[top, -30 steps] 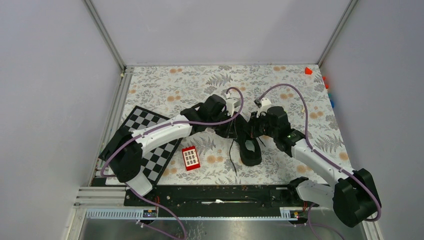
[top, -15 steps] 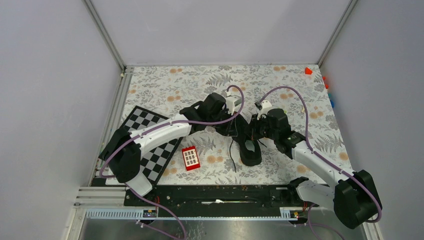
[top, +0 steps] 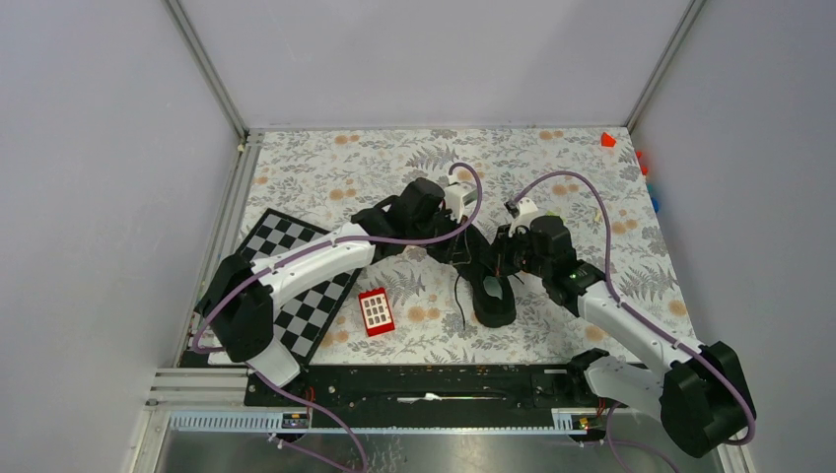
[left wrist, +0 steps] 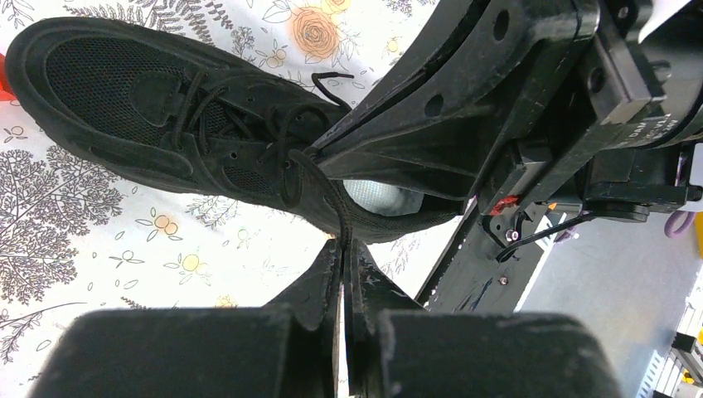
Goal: Tie the shoes
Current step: Cross the shoelace with the shoelace.
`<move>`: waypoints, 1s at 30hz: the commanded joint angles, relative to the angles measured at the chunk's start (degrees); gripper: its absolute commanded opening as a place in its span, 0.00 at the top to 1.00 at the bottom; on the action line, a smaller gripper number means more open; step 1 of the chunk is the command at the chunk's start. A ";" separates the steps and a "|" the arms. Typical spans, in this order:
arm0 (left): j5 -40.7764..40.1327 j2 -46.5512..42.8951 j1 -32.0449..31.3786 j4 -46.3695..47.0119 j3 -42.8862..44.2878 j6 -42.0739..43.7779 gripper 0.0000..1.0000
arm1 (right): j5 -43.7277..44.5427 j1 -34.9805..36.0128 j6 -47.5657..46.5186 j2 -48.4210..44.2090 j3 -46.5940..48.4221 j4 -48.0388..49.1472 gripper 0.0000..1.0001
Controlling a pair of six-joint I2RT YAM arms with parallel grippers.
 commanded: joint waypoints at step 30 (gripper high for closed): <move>2.94 -9.63 -0.51 7.50 -4.10 -0.04 1.00 | 4.19 0.53 -3.61 10.20 3.66 1.70 1.00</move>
